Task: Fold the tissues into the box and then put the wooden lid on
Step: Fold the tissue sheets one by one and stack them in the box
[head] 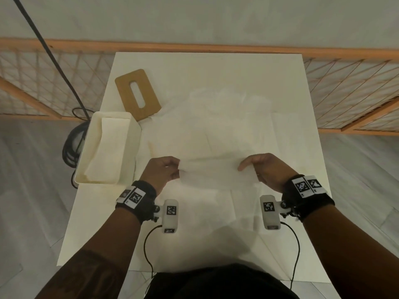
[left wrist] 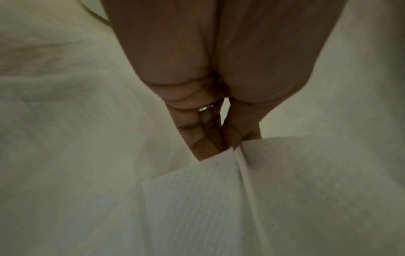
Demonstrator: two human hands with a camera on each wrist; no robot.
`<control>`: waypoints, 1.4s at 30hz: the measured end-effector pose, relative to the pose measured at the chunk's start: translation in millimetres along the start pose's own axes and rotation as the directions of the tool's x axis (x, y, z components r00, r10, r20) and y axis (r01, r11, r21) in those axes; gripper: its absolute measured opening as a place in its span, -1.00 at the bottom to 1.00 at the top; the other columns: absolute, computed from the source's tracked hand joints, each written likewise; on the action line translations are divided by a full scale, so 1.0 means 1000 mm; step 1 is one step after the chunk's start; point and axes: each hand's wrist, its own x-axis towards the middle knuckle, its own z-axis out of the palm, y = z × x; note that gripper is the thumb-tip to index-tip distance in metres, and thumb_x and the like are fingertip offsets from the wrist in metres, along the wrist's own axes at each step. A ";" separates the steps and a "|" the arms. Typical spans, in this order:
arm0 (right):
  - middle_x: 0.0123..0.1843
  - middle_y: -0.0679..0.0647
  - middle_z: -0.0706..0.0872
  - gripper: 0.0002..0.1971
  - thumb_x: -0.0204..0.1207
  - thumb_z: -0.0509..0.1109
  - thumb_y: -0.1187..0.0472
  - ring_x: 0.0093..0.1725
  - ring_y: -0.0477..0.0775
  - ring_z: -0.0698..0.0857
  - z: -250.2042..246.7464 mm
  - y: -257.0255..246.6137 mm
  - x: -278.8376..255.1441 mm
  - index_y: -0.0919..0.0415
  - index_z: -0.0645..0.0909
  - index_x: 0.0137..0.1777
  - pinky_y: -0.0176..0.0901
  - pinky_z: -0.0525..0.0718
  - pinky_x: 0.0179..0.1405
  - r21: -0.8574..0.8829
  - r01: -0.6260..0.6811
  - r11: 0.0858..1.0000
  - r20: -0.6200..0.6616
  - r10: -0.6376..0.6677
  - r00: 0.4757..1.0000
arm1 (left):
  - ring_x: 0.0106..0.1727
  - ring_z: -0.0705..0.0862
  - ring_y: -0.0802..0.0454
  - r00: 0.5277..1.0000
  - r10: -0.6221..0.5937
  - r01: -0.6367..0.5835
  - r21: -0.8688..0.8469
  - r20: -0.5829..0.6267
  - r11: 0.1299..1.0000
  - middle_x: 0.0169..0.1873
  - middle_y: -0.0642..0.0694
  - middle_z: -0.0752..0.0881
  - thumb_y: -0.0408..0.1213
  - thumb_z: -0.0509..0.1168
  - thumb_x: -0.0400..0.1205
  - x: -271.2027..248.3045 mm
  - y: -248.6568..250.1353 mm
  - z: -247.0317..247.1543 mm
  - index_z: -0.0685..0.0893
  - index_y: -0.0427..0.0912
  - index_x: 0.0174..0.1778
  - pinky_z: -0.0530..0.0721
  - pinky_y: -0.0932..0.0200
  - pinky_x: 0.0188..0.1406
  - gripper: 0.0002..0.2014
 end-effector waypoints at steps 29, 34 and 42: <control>-0.02 -0.11 0.75 -0.90 0.54 0.55 0.11 0.04 0.04 0.76 0.118 -0.015 0.085 -0.06 0.70 -0.02 -0.13 0.63 -0.06 -0.754 -0.106 0.648 -0.249 -0.133 0.959 | -0.12 0.66 0.11 0.996 0.088 -0.056 0.652 -0.016 0.756 -0.11 0.09 0.70 -0.45 0.31 0.58 -0.027 -0.055 0.043 0.59 0.05 0.03 0.48 0.40 -0.23 -0.73; 0.54 0.01 0.50 -0.48 0.59 0.52 0.14 0.53 0.09 0.46 0.117 -0.013 0.093 -0.06 0.50 0.53 0.10 0.53 0.48 -0.872 0.241 0.426 0.133 -0.267 0.954 | -0.10 0.69 0.05 0.996 0.070 -0.090 0.705 0.058 0.703 -0.15 0.10 0.70 -0.44 0.29 0.58 -0.029 -0.059 0.041 0.58 0.03 0.08 0.61 0.28 -0.11 -0.73; 0.30 -0.03 0.65 -0.53 0.64 0.44 -0.09 0.41 0.08 0.50 0.142 -0.027 0.116 0.02 0.54 0.49 0.02 0.46 0.37 -0.934 0.346 0.090 0.327 -0.175 0.929 | -0.03 0.69 0.08 0.991 0.099 -0.131 0.746 0.087 0.653 -0.05 0.07 0.73 -0.41 0.31 0.59 -0.031 -0.057 0.049 0.64 -0.03 0.10 0.69 0.18 0.06 -0.76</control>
